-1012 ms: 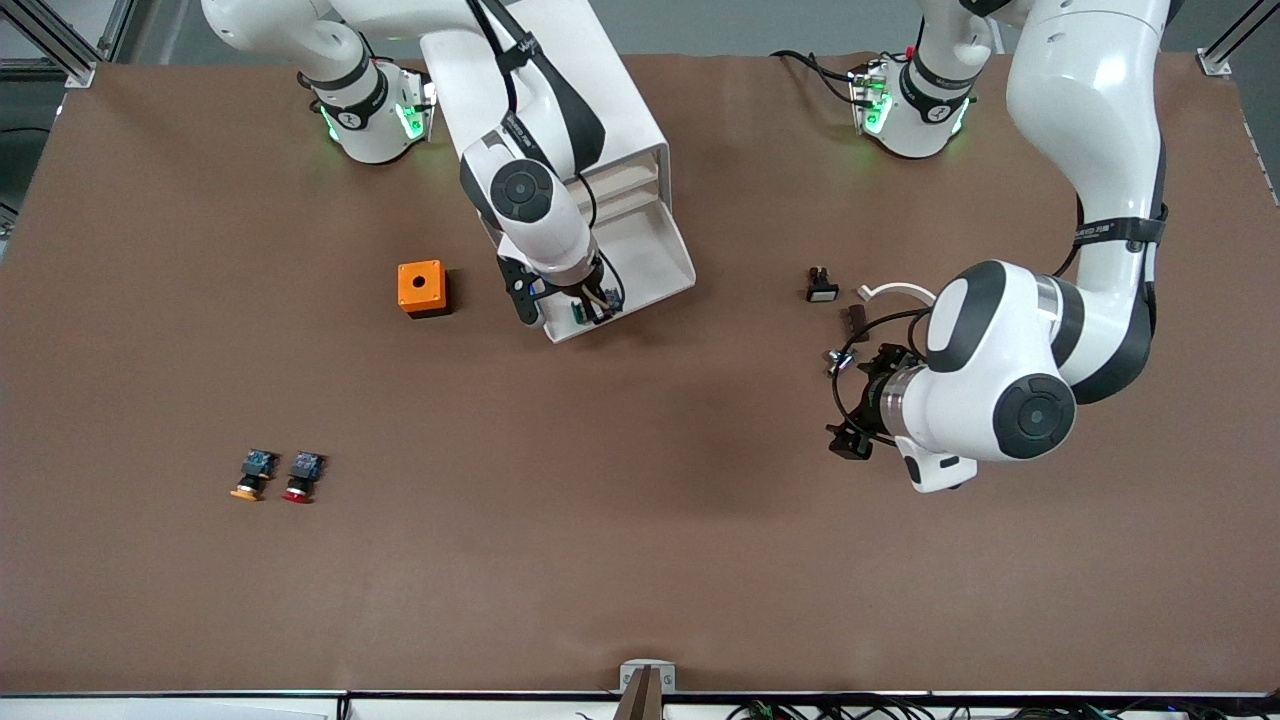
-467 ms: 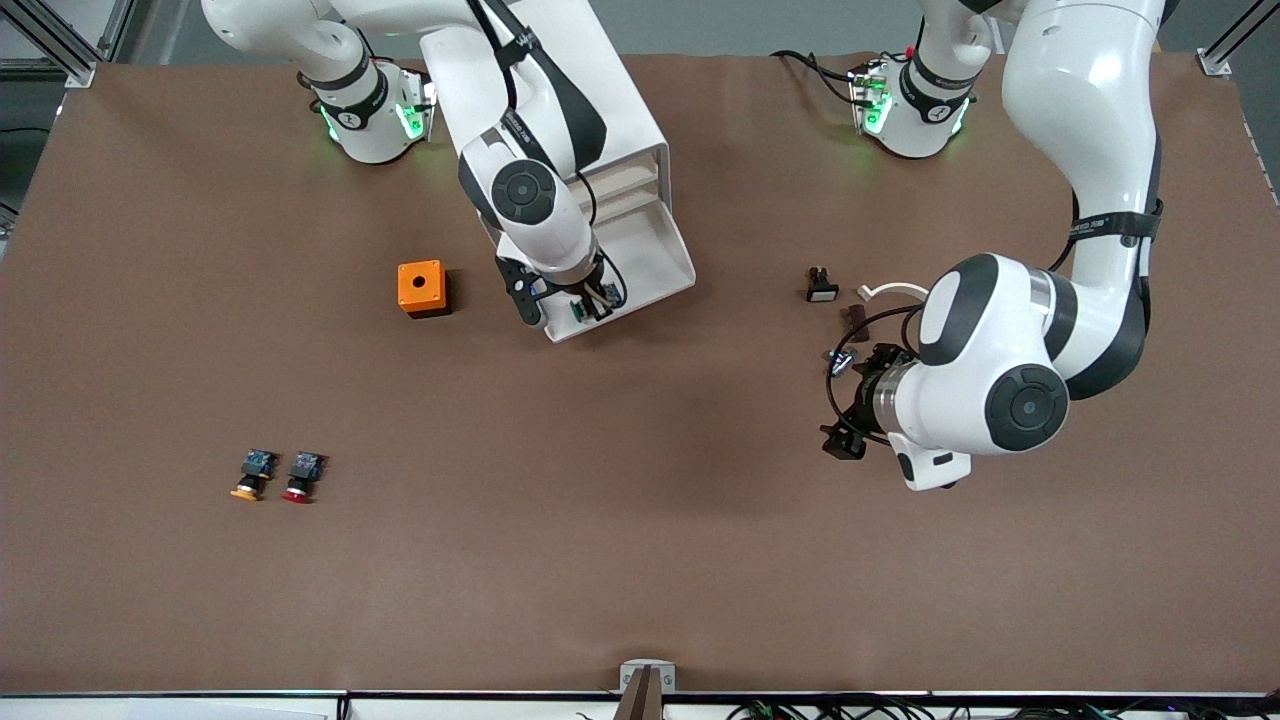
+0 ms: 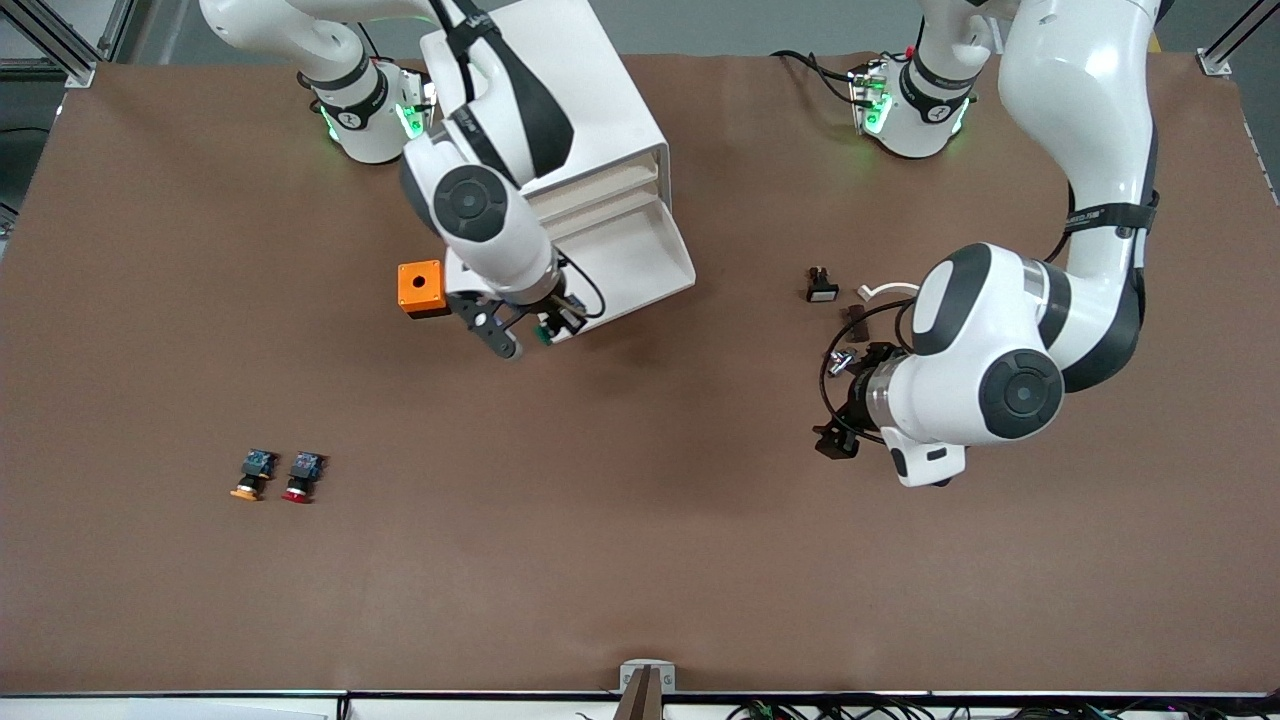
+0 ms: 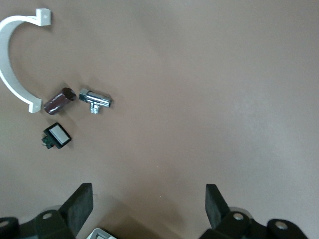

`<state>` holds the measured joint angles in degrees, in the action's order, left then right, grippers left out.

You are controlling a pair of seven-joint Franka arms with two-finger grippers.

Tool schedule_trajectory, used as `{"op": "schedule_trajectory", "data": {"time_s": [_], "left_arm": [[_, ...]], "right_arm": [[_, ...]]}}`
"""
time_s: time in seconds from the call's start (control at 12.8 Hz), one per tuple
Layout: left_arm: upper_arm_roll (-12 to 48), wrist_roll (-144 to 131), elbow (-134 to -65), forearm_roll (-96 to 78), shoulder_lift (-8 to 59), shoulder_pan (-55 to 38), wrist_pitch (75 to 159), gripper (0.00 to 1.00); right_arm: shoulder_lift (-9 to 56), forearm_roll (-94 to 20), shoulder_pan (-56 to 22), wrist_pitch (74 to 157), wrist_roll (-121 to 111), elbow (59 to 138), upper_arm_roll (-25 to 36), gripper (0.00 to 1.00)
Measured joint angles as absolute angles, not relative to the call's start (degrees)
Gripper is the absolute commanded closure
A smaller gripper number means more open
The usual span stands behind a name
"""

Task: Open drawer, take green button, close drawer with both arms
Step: 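Carry the green button beside the red button while the left gripper reaches the drawer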

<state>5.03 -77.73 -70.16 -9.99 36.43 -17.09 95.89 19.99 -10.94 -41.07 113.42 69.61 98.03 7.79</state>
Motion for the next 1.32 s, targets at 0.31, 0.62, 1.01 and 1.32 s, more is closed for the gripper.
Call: {"op": "schedule_trajectory", "data": {"time_s": [0.31,0.62,1.01,1.32], "left_arm": [[5.1,-68.4,-70.8,-10.0,37.0,-19.0,97.3,0.02],[5.1,-64.9,-72.8,-9.9,37.7,-23.5,101.9,0.01],[5.2,-64.8,-79.3,-9.7,38.2,-29.1,110.9,0.01],[5.3,-62.8,-83.6,-7.2,38.3,-32.8,116.9,0.01]], "right_arm": [[20.0,-8.3,-31.2,110.9,44.4,96.5,8.1,1.0],[20.8,-2.9,-24.0,113.2,26.1,96.6,8.2,1.0],[26.6,-3.0,-16.0,119.2,15.1,96.8,8.2,1.0],[32.2,-3.0,-13.8,125.9,10.5,96.8,8.1,0.99]]}}
